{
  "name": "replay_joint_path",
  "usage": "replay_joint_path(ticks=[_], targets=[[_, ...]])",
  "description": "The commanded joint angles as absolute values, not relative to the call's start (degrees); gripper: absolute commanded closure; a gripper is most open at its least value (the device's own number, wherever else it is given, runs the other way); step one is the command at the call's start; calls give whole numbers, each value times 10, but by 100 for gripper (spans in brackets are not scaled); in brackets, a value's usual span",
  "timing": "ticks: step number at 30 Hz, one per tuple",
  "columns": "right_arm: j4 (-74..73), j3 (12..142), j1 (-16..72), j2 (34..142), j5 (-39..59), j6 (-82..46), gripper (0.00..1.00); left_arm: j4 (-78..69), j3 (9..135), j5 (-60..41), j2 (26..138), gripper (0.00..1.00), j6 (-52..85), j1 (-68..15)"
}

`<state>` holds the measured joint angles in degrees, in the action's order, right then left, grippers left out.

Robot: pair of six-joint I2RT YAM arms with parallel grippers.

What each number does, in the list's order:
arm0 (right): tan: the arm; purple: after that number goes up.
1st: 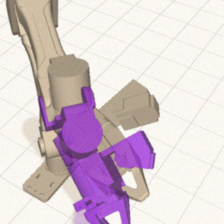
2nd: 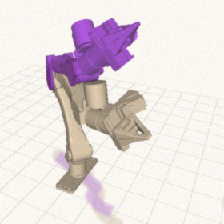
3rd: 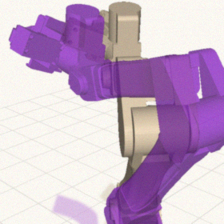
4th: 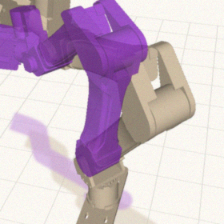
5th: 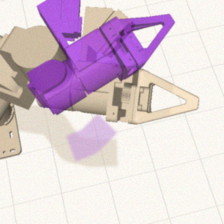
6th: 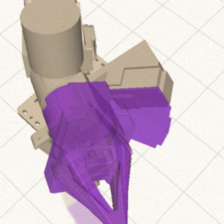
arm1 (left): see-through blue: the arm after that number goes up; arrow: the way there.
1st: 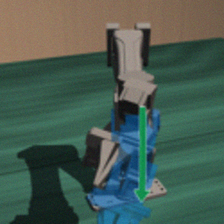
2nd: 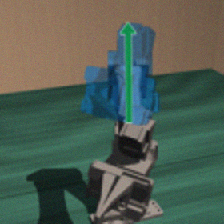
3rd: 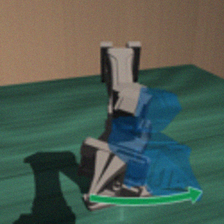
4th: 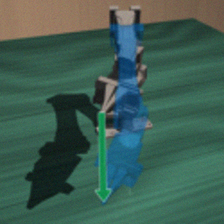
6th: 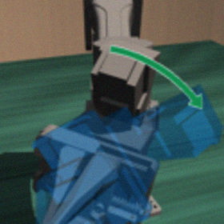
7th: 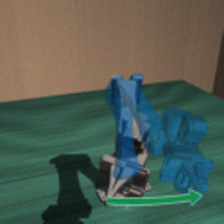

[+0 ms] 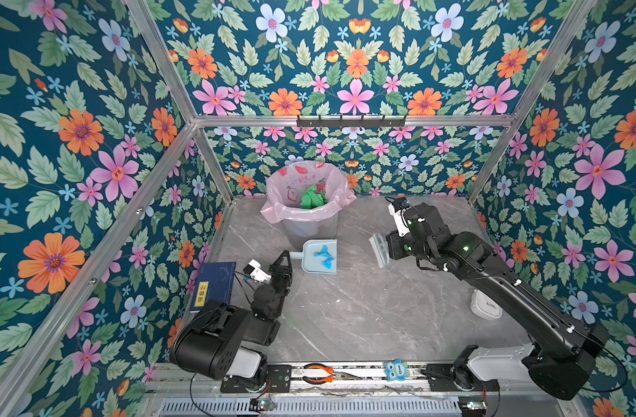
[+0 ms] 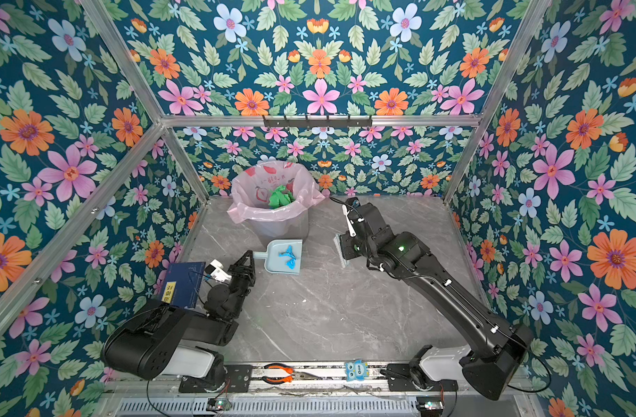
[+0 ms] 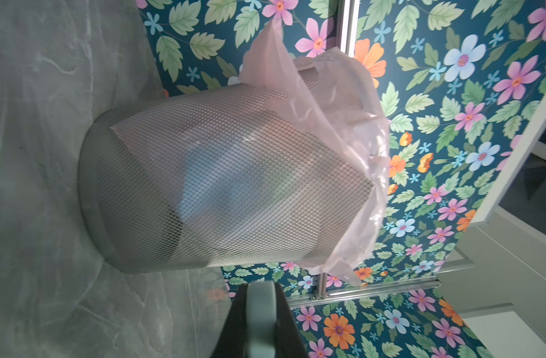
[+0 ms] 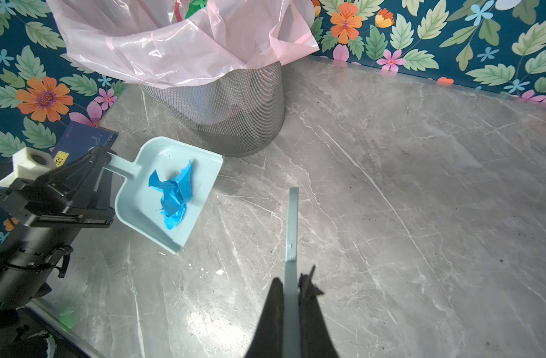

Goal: Sweep away the paper scraps from the table
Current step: 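Draw the brush back with the right gripper, holding the loaded dustpan still, then lift the loaded dustpan with the left gripper up over the bin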

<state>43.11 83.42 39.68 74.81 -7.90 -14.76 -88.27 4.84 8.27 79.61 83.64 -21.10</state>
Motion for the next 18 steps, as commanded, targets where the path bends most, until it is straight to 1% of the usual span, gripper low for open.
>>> replay_joint_path(ticks=[1,3,7,10,15,18], targets=[[434,838,397,743,-89,-150,100,-801,62,71,734,100,846,-210],[433,838,397,741,-89,-149,100,-711,81,65,674,100,839,-209],[430,836,398,738,-90,-148,100,-480,145,73,544,100,811,-207],[430,840,397,740,-88,-147,100,-342,195,72,486,100,809,-197],[429,844,398,743,-77,-149,100,-219,276,38,472,100,826,-174],[431,846,398,741,-71,-153,100,-183,319,23,486,100,825,-164]])
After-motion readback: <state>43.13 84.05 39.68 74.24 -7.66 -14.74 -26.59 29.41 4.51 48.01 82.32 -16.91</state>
